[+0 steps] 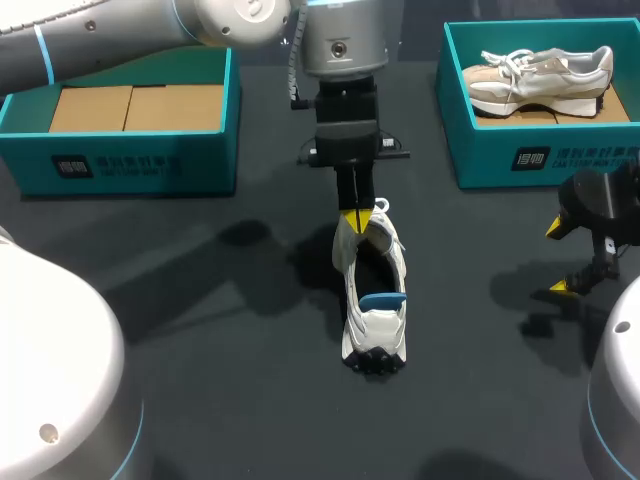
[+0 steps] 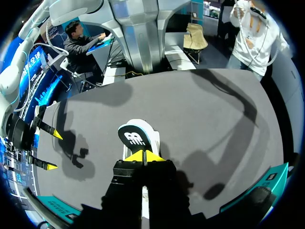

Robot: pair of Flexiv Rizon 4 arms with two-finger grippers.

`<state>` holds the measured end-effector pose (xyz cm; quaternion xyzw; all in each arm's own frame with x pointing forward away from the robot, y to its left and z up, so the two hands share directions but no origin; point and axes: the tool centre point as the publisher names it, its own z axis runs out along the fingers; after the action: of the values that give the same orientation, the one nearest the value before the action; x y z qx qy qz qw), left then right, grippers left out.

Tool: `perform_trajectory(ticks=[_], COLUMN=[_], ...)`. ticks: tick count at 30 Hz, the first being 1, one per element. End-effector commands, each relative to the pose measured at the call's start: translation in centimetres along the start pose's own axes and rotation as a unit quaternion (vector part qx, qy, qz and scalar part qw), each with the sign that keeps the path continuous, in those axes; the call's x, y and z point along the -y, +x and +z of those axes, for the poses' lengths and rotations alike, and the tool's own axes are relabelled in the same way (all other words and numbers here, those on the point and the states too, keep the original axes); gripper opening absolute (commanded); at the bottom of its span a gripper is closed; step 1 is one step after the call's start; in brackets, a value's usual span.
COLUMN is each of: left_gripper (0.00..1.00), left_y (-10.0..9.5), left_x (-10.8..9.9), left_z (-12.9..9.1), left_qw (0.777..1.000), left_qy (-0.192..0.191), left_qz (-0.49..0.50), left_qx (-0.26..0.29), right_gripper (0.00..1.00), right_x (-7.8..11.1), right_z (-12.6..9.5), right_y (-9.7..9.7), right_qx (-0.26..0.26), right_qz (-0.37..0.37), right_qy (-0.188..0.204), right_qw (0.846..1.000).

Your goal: Take the shoe out of the shoebox, open the shoe tongue, remove and reinsert the insole, then place the shoe into the shoebox

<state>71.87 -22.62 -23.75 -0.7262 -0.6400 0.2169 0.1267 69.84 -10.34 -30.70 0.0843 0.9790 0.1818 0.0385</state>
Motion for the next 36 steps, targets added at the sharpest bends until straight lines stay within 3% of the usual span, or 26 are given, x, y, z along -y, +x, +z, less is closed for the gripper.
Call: perform_trajectory(ticks=[1,8,15,22,30,36], left_gripper=[0.00,0.00,0.00,0.00,0.00,0.00], left_y=[0.1,-1.6,-3.3,-3.2,-3.2,-2.9], left_x=[0.0,-0.1,-0.4,0.5,0.5,0.6], left_z=[0.0,1.4,4.6,6.9,6.9,9.2], left_qw=[1.000,1.000,1.000,1.000,1.000,0.999], left_qy=[-0.001,-0.006,0.000,0.006,0.006,0.010], left_qz=[0.000,-0.001,-0.011,-0.017,-0.017,-0.010], left_qx=[0.000,0.008,-0.005,-0.017,-0.017,-0.034], right_gripper=[1.00,1.00,1.00,1.00,1.00,1.00], right_x=[0.0,0.0,0.0,0.0,0.0,0.0], right_z=[0.0,0.0,0.0,0.0,0.0,0.0], right_y=[0.2,0.2,0.2,0.2,0.2,0.2], right_qx=[0.002,0.002,0.002,0.002,0.002,0.002], right_qz=[0.001,0.001,0.001,0.001,0.001,0.001], right_qy=[0.002,0.002,0.002,0.002,0.002,0.002], right_qw=[1.000,1.000,1.000,1.000,1.000,1.000])
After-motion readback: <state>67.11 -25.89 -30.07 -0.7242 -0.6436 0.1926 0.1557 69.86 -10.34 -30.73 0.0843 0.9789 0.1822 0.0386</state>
